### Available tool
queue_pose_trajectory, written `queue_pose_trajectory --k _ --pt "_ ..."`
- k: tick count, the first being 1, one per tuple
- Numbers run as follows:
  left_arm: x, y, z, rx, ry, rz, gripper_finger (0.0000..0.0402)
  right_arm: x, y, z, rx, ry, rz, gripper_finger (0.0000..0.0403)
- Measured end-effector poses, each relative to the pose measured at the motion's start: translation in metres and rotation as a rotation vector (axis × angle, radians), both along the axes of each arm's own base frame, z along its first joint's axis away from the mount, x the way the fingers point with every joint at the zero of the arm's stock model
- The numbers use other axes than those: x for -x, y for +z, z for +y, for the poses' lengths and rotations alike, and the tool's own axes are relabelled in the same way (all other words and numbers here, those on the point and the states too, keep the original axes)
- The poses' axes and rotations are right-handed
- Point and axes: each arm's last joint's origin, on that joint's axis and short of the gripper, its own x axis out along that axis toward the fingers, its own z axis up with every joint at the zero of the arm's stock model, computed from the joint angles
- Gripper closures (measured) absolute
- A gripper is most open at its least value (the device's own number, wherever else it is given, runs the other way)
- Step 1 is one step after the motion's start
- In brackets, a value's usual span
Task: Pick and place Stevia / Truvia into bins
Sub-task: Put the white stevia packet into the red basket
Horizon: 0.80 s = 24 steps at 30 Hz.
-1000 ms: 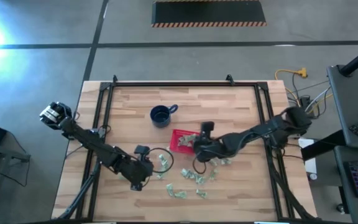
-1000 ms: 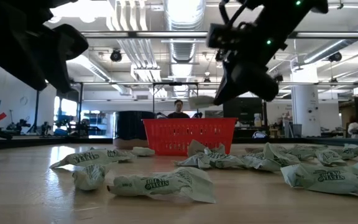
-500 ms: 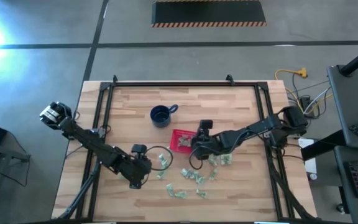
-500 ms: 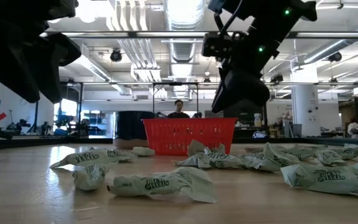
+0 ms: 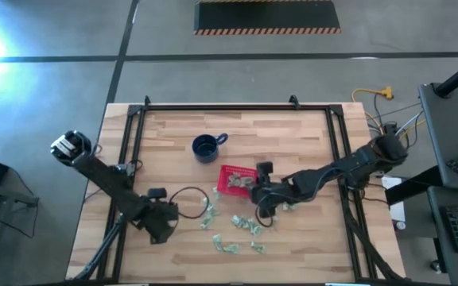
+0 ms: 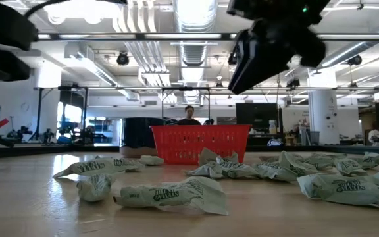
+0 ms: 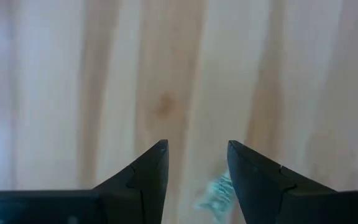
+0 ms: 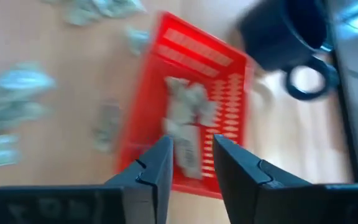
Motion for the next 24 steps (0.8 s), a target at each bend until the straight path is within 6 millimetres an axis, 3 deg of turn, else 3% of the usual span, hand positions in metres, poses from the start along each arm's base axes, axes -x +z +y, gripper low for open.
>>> queue_pose_trajectory --k 10,24 --pt "0.016 -0.011 -0.025 -0.006 -0.040 0.023 0.0254 0.015 0.014 0.028 -0.123 0.140 -0.017 0.0305" --pt "0.015 -0.036 -0.033 -0.072 -0.064 0.119 0.0259 0.021 0.018 0.042 -0.134 0.188 -0.038 0.0305"
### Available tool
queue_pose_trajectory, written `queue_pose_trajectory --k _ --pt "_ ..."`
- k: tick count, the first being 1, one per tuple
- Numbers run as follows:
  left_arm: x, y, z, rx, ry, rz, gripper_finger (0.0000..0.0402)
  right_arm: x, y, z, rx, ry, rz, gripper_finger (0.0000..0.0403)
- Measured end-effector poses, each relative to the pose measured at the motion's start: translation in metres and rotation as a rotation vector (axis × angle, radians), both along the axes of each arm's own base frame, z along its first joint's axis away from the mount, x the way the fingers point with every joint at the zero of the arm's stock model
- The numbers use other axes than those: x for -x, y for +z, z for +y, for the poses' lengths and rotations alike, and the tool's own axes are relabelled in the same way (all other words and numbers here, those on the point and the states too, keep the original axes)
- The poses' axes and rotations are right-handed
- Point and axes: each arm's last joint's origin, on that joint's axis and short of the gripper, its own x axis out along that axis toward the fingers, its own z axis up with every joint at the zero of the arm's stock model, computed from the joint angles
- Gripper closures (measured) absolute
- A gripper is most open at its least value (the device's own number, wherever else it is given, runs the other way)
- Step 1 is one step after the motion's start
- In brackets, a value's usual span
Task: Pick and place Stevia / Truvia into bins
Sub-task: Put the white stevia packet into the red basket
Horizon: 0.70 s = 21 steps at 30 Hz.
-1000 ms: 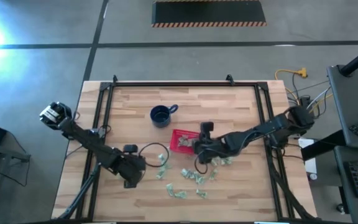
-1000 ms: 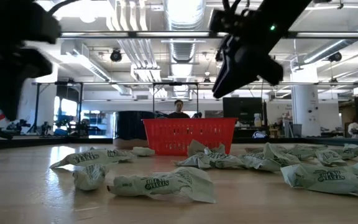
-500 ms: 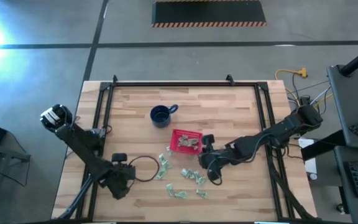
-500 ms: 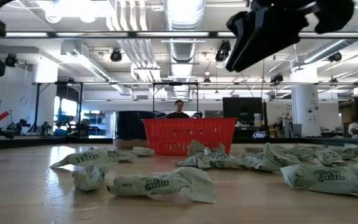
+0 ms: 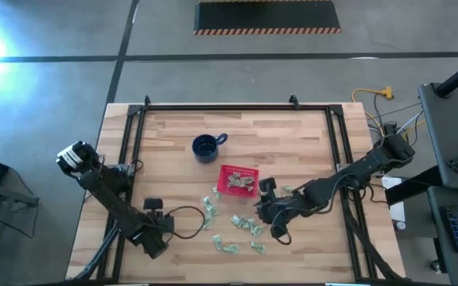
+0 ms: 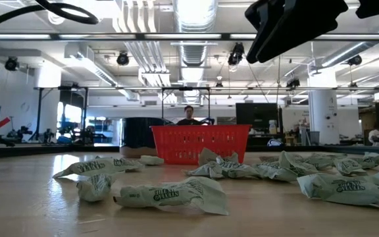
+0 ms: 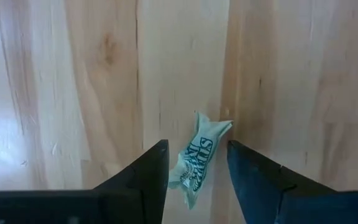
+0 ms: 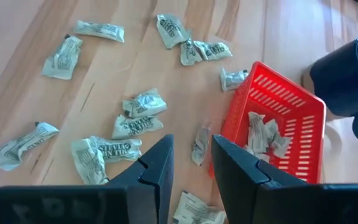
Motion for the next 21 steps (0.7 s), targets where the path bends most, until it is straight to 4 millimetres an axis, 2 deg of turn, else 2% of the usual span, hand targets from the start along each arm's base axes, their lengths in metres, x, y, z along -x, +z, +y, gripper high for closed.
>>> queue_pose_trajectory --k 4,11,15,21 --pt "0.001 0.000 0.001 -0.006 0.000 0.009 0.0295 0.000 0.000 0.000 0.000 0.000 0.000 0.0305" --pt "0.001 0.000 0.002 -0.015 -0.032 0.015 0.0393 0.000 0.000 0.000 -0.006 -0.009 0.000 0.0305" --pt "-0.002 0.006 0.005 -0.079 -0.054 -0.017 0.0394 0.000 0.000 0.000 -0.005 -0.009 0.000 0.0307" --pt "-0.025 0.024 0.015 -0.334 -0.197 -0.261 0.0400 0.000 0.000 0.000 -0.002 -0.018 -0.004 0.0317"
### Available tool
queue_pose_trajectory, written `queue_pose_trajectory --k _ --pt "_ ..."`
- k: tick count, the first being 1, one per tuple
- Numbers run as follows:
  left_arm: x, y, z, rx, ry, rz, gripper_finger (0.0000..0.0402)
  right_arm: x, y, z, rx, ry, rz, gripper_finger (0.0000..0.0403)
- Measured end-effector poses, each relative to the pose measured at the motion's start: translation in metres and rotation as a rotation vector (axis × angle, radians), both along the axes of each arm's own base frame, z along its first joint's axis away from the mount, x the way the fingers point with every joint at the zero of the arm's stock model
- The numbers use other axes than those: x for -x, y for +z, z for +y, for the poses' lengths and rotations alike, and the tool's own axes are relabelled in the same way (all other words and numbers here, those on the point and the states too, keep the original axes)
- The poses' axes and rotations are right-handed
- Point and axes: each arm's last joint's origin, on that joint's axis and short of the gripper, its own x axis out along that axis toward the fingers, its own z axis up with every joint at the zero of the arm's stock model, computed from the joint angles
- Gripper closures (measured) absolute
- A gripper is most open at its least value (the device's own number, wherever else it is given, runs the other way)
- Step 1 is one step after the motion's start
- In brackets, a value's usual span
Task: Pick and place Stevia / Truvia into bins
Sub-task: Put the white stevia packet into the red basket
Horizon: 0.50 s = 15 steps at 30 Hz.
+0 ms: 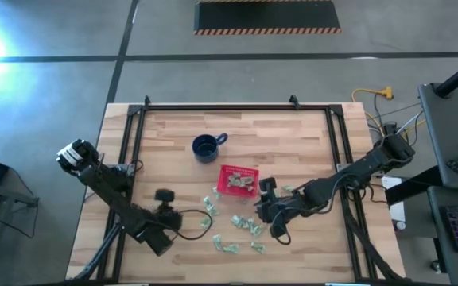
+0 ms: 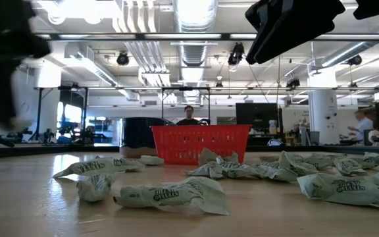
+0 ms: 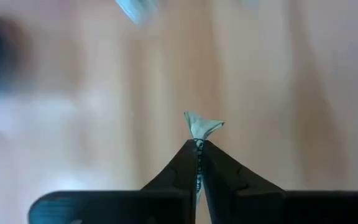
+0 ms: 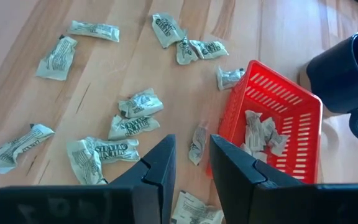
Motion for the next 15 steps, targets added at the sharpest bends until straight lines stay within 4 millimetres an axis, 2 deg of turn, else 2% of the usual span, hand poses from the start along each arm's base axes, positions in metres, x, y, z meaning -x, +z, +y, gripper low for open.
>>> queue_pose_trajectory --k 6,11,15 --pt "-0.038 0.016 0.021 -0.283 -0.056 -0.212 0.0400 0.000 0.000 0.000 -0.010 -0.011 0.001 0.0328" --pt "-0.084 0.025 0.047 -0.264 -0.142 -0.293 0.0401 0.005 -0.004 -0.002 -0.021 -0.060 0.058 0.0335" --pt "-0.111 0.033 0.074 -0.187 -0.211 -0.360 0.0401 0.012 -0.008 -0.005 -0.039 -0.140 0.130 0.0334"
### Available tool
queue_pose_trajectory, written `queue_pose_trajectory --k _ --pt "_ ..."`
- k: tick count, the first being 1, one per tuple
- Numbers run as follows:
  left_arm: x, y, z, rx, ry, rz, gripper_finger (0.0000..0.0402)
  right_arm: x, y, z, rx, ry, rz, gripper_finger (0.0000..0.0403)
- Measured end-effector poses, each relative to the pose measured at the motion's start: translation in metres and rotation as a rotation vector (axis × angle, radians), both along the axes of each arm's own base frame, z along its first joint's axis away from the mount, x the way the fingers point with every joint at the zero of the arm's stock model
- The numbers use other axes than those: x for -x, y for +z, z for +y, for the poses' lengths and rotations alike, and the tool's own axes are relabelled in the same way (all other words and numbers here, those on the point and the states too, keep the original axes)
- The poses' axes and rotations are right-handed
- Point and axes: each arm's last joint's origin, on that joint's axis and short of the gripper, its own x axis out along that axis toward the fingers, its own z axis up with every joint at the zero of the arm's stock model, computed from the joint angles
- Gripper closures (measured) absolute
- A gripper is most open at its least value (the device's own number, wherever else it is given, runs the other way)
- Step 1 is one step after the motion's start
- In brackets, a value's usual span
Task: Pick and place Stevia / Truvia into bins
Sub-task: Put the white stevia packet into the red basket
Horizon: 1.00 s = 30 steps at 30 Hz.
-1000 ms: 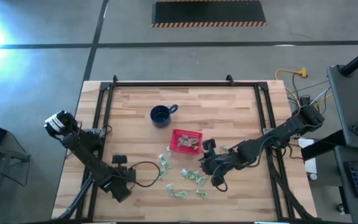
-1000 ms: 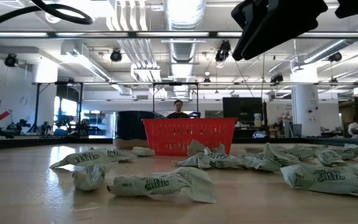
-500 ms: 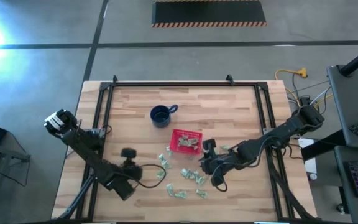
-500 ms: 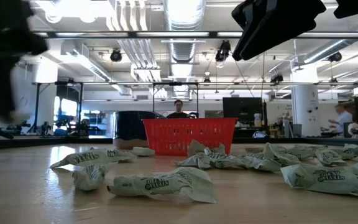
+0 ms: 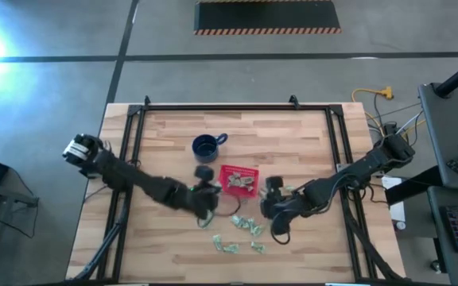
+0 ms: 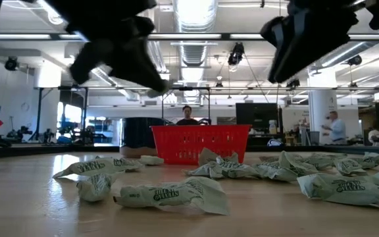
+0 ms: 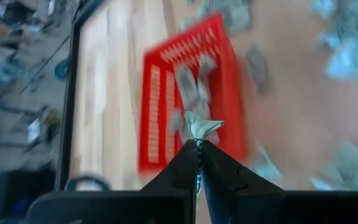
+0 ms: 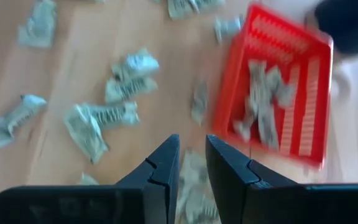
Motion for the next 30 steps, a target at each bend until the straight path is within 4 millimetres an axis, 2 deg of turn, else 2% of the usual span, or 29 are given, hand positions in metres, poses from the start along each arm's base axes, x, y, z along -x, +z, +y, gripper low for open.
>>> queue_pose_trajectory --k 5,11,18,23,30 --pt "-0.016 0.004 0.039 0.074 -0.001 -0.025 0.0401 0.009 -0.004 -0.002 -0.007 -0.086 0.078 0.0335" --pt "-0.031 -0.008 0.073 0.185 0.005 -0.044 0.0401 0.017 -0.006 0.001 0.036 -0.136 0.092 0.0339" --pt "-0.037 -0.020 0.079 0.197 0.033 -0.015 0.0394 0.027 -0.012 -0.002 0.013 -0.271 0.154 0.0339" --pt "-0.038 -0.021 0.079 0.198 0.032 -0.013 0.0352 0.039 -0.025 -0.008 0.017 -0.369 0.217 0.0327" --pt "-0.037 -0.017 0.078 0.201 0.035 -0.012 0.0296 0.053 -0.047 -0.015 0.059 -0.392 0.278 0.0306"
